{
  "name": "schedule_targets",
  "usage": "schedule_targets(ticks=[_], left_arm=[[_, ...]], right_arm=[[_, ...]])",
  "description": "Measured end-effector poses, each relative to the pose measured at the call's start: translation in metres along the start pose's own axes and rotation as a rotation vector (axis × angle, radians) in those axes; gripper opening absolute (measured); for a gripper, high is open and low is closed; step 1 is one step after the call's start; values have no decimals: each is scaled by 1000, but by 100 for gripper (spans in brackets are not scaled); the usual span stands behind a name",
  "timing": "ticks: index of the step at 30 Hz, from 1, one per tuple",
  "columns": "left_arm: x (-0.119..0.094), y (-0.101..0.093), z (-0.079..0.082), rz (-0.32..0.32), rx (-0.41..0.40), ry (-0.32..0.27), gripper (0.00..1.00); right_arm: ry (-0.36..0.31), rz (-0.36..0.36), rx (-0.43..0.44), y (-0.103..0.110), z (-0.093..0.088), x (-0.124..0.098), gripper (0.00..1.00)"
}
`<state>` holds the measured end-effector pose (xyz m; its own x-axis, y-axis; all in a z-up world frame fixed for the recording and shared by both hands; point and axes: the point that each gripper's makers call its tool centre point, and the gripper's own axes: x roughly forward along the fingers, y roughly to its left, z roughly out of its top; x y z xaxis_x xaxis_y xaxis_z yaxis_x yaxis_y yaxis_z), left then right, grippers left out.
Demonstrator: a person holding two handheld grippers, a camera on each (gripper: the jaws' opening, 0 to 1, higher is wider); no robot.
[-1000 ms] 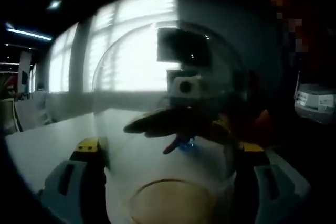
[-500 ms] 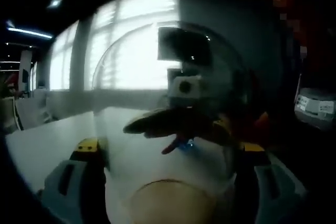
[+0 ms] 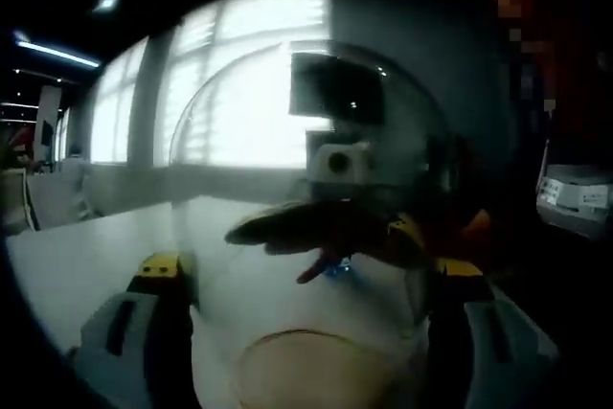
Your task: Open the cover put in the Mizone put the cover back on
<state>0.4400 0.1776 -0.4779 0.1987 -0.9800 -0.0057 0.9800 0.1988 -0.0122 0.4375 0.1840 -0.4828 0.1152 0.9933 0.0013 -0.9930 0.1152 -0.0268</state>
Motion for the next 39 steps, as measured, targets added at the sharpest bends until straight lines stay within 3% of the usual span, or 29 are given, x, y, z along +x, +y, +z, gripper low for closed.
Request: schedule_targets(ticks=[9,26,29,39], left_arm=[[-2,-4,-2,1,-1,19,86],[-6,-19,-2,17,1,6,86],[-8,-22,-1,21,2,-21,86],[-13,-27,-3,35,22,19,86]], right_arm=[[35,0,-2,6,-2,0,90],[20,14,-5,21,-1,-2,90],[20,19,-8,23,-1,-2,90],[25,31,-27,31,-1,2,90]])
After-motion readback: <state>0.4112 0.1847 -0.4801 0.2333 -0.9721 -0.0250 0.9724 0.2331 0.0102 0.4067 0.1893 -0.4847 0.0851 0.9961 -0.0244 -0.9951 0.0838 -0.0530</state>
